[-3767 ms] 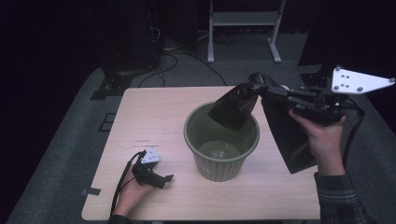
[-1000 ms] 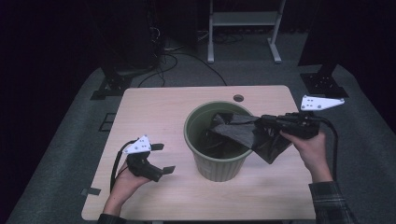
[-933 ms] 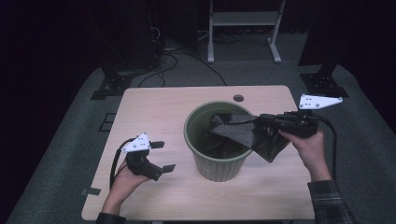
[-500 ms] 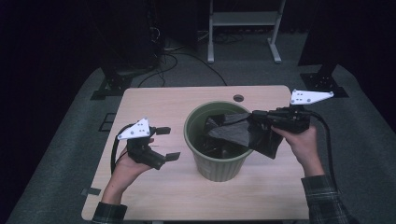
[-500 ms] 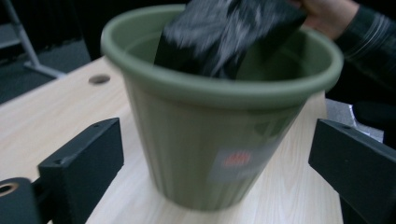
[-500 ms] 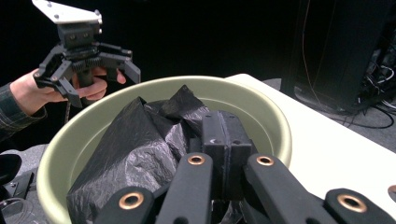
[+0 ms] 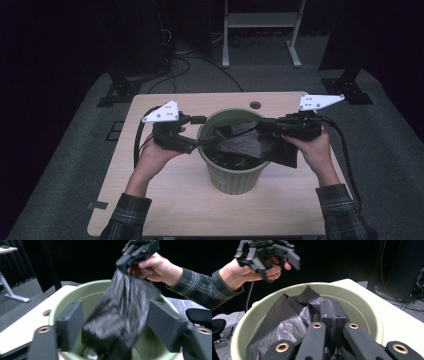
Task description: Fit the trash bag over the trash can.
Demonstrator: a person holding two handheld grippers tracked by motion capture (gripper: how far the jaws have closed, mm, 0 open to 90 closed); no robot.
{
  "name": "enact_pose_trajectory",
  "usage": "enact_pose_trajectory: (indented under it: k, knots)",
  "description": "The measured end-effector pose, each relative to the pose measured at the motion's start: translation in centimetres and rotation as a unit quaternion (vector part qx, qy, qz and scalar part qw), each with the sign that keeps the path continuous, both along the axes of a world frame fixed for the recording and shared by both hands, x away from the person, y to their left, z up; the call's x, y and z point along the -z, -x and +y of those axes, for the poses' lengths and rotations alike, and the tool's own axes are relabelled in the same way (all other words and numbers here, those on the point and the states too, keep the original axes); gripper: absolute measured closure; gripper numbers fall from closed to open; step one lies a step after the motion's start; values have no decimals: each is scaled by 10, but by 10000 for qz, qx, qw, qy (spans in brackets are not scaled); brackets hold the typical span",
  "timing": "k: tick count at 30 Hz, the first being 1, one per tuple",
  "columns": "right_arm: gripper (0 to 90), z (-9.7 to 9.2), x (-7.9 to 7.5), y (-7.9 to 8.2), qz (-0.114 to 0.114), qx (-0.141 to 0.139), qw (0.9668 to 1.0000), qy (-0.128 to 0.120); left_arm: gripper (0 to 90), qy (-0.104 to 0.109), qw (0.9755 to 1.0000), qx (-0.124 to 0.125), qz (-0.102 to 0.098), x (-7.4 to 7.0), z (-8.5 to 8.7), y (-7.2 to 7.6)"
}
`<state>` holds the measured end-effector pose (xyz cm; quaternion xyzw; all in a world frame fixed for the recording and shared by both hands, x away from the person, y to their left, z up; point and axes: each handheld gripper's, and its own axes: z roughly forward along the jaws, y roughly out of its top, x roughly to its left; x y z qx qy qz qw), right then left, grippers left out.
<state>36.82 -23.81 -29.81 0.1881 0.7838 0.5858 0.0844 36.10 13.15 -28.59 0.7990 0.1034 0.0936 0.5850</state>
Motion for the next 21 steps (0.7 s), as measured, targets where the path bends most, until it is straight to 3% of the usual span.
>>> enact_pose_trajectory:
  k: [9, 12, 14, 19, 21]
  knots:
    - [900, 9, -4, -3, -29, -119, 9999, -50, 425, -379, 9988, 292, 34, 3, -40, -20]
    - [900, 13, -6, -4, -54, -156, 9998, -76, 474, -419, 9982, 426, 71, 5, -47, -23]
    - [900, 15, -7, -4, -56, -169, 9998, -83, 547, -464, 9977, 497, 57, 6, -51, -23]
    - [881, 19, -9, -5, -107, -177, 9997, -96, 857, -585, 9967, 559, 54, 6, -52, -21]
    - [820, 18, -10, -5, -104, -126, 9998, -108, 891, -548, 9970, 550, 22, 5, -49, -19]
